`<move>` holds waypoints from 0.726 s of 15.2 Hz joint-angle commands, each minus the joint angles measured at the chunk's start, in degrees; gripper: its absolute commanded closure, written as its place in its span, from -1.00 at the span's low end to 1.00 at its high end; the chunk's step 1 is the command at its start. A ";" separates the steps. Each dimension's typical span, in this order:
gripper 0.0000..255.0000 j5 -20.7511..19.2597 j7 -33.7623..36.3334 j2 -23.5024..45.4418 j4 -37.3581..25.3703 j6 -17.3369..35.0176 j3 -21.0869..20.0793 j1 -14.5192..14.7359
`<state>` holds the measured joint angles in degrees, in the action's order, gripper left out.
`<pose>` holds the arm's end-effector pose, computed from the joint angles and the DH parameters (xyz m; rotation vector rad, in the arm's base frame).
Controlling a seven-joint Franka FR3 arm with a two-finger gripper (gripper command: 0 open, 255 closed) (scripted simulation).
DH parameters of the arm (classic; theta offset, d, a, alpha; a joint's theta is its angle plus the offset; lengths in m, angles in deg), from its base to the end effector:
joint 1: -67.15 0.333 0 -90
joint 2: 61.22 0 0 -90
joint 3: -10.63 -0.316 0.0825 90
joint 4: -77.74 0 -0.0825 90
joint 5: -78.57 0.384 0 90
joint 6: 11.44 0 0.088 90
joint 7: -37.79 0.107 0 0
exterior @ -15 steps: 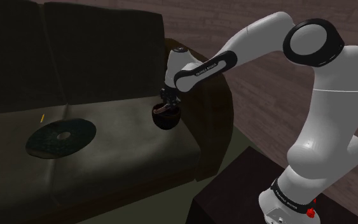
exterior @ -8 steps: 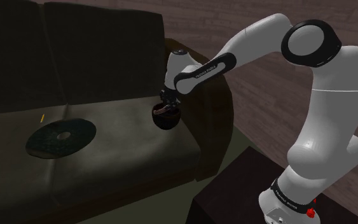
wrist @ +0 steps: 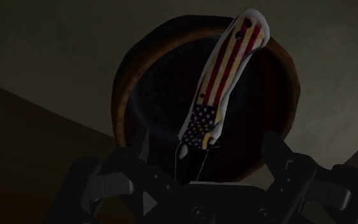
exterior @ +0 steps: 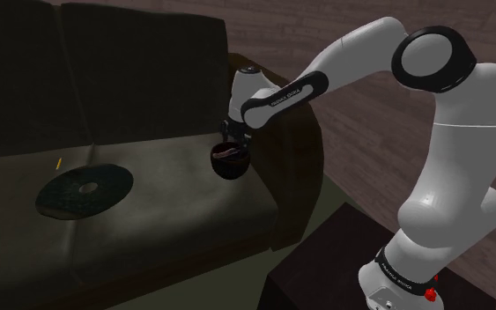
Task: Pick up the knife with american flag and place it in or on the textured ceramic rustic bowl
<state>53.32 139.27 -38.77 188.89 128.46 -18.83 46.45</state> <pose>0.6277 0.0771 0.3213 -2.3783 1.9093 -0.3144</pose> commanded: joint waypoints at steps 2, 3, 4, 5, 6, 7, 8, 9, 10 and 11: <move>-1.00 3.16 -1.91 -3.96 0.55 -2.83 -1.82 -1.29; -1.00 4.16 -2.54 -5.14 0.57 -3.78 -2.34 -1.67; -1.00 4.17 -2.54 -5.14 0.57 -3.78 -2.32 -1.65; -1.00 4.17 -2.55 -5.15 0.57 -3.78 -2.31 -1.64; -1.00 4.17 -2.55 -5.15 0.57 -3.78 -2.31 -1.64; -1.00 4.17 -2.55 -5.15 0.57 -3.78 -2.31 -1.64; -1.00 4.17 -2.55 -5.15 0.57 -3.78 -2.31 -1.64; -1.00 4.17 -2.55 -5.15 0.57 -3.78 -2.31 -1.64; -1.00 4.17 -2.55 -5.15 0.57 -3.78 -2.31 -1.64; -1.00 4.17 -2.55 -5.15 0.57 -3.78 -2.31 -1.64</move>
